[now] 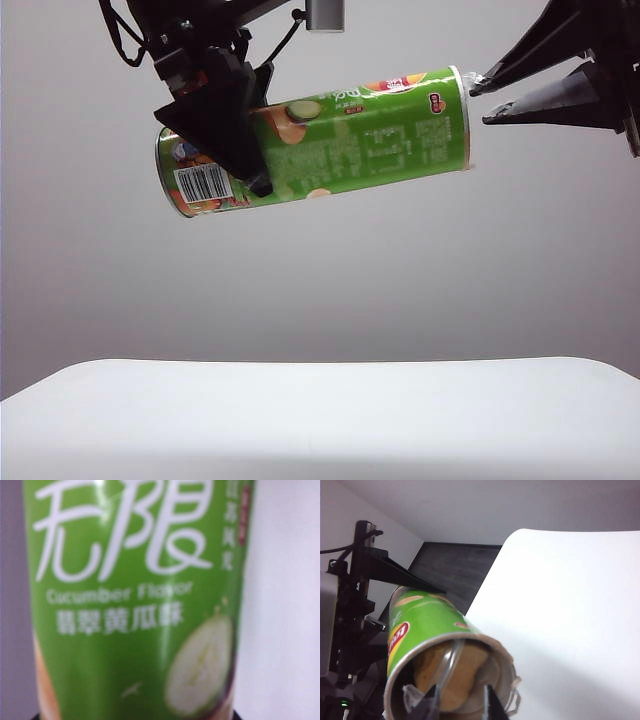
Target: Pick up the green tub of chips from the desk, pull out the transparent container with the chips inside partially, and then place the chips back on the desk.
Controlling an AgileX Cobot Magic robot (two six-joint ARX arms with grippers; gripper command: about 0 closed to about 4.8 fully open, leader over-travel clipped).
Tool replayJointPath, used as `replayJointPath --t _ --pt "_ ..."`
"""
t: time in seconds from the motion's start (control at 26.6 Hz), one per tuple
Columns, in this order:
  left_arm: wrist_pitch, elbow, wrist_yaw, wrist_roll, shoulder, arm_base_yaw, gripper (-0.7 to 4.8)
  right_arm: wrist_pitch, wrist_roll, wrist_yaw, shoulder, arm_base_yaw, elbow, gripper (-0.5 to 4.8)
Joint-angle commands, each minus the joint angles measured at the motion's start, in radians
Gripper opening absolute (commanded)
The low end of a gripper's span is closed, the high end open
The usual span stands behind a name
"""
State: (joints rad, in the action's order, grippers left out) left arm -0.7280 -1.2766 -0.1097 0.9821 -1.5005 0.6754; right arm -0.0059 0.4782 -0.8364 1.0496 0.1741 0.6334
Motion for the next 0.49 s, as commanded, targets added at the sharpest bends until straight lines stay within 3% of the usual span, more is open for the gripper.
replayJointPath --t 0.04,0.38,0.49 --pt "0.024 -0.003 -0.061 -0.004 0.005 0.002 2.63 0.064 0.042 -0.041 -0.005 0.001 0.006 1.16" --pt "0.068 -0.003 -0.081 -0.002 0.005 0.003 2.63 0.099 0.097 -0.069 -0.005 0.002 0.006 1.03" --pt "0.08 -0.003 -0.143 -0.003 0.005 0.003 2.63 0.12 0.111 -0.09 -0.005 0.004 0.006 1.03"
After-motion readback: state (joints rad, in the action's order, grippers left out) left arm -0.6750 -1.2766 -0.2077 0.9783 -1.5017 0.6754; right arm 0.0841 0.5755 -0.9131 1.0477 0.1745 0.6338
